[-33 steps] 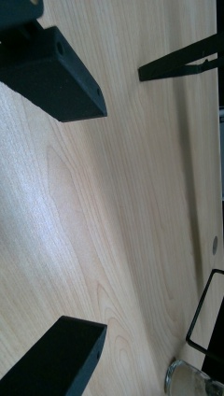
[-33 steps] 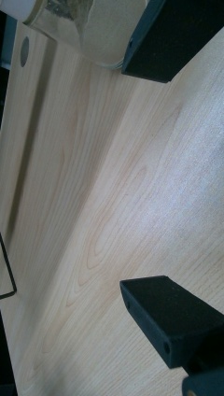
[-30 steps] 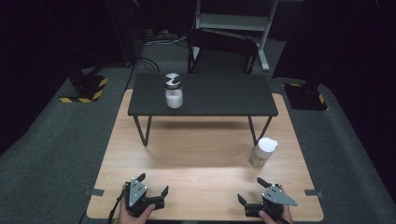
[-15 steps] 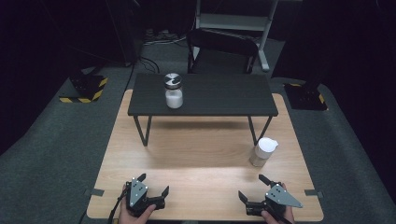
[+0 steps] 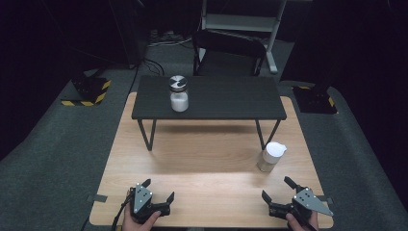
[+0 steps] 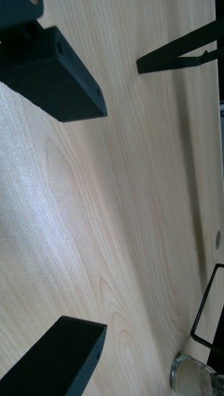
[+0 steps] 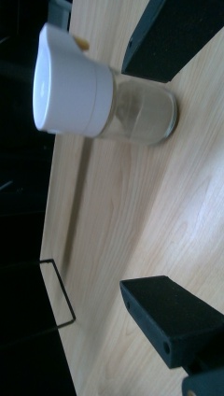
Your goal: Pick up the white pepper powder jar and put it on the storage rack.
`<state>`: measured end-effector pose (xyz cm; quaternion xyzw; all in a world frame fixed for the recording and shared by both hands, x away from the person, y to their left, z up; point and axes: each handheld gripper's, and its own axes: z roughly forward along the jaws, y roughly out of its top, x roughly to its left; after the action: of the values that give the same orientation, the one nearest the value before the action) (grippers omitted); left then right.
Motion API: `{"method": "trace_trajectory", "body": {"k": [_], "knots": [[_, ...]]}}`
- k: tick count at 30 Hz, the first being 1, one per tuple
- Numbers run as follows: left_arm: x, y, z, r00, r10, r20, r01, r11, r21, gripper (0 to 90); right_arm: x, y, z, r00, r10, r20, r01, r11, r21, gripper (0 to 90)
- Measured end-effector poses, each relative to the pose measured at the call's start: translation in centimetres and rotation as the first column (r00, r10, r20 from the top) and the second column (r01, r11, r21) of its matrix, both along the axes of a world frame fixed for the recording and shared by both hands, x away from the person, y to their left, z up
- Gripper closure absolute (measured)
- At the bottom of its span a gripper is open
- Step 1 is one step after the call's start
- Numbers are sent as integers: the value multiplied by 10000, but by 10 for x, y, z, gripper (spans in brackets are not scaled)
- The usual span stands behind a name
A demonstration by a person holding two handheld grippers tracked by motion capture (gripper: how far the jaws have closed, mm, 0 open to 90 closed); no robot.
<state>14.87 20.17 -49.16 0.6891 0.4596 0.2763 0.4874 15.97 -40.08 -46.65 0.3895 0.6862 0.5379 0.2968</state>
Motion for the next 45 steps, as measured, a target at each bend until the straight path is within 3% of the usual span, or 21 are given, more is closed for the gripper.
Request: {"method": "trace_trajectory", "body": {"k": [9,14,22,30,36,45], "knots": [[0,0,0,10000,-3,-13,3,10000,-69,6,2,-6,-3,9980,-628,-95,628,9980,35,4],[0,2,-1,10000,-55,-51,54,9998,-207,6,18,-3,-5,9934,-1021,-514,1022,9948,-20,5],[0,2,0,9999,-96,-80,94,9997,-213,7,43,5,-8,9897,-1128,-882,1095,9931,-409,7],[0,3,-1,9999,-163,-50,162,9996,-215,6,66,20,-11,9847,-1545,-809,1503,9871,-552,33],[0,3,-1,9999,-164,-47,163,9996,-225,6,78,33,-14,9750,-2175,-446,2142,9744,-689,132],[0,1,-1,9998,-209,-28,209,9997,-141,6,93,42,-17,9725,-2320,-198,2311,9721,-397,243]]}}
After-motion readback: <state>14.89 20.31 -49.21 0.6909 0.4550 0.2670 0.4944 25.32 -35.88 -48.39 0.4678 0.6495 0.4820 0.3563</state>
